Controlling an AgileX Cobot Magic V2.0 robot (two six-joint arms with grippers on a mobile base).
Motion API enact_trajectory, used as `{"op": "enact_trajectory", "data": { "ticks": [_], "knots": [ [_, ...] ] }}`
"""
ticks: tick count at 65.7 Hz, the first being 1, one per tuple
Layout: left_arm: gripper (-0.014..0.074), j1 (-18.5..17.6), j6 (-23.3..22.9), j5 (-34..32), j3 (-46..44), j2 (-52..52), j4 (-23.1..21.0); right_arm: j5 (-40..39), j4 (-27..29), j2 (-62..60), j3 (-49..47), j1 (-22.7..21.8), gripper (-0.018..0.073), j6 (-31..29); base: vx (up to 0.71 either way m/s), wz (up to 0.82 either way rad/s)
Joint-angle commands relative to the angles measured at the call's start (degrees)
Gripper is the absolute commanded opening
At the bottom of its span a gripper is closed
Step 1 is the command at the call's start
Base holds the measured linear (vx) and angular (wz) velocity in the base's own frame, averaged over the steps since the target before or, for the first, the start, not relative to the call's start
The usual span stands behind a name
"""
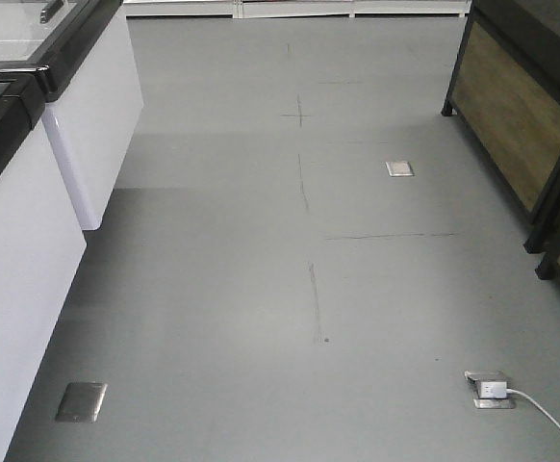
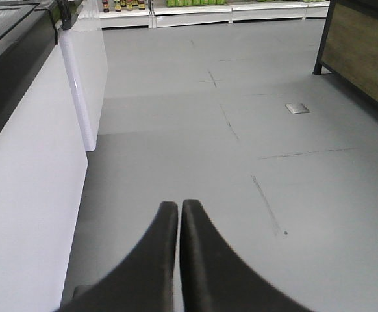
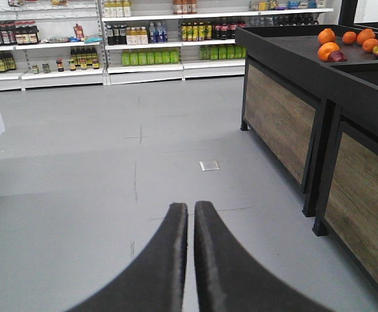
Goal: Left arm holds basket, right arm returns cookies
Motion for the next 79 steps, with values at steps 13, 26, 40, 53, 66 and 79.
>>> {"op": "enact_trajectory", "data": {
  "ticks": [13, 26, 40, 53, 66, 79],
  "knots": [
    [0.0000, -0.4, -0.2, -4.1, -2.0, -0.7, -0.1, -4.4, -0.2, -0.7, 1.1, -0.3, -0.0011, -0.2, 0.00, 0.00],
    [0.0000, -0.4, -0.2, -6.9, -2.0, -0.7, -0.1, -4.4, -0.2, -0.7, 1.1, -0.3, -0.0011, -0.2, 0.00, 0.00],
    [0.0000, -0.4, 0.4, -14.4, -2.1, -0.7, 0.2, -4.3, -0.2, -0.7, 1.1, -0.3, -0.0011, -0.2, 0.00, 0.00],
    [0.0000, -0.4, 0.6, -28.3, -2.1, -0.7, 0.0, -4.1, -0.2, -0.7, 1.1, -0.3, -0.0011, -0.2, 0.00, 0.00],
    [0.0000, -0.4, 0.4, -37.5, -2.1, -0.7, 0.0, -4.1, -0.2, -0.7, 1.1, -0.3, -0.0011, -0.2, 0.00, 0.00],
    [0.0000, -0.4, 0.4, -41.8, -2.1, -0.7, 0.0, -4.1, -0.2, -0.7, 1.1, -0.3, -0.0011, -0.2, 0.00, 0.00]
  ]
}}
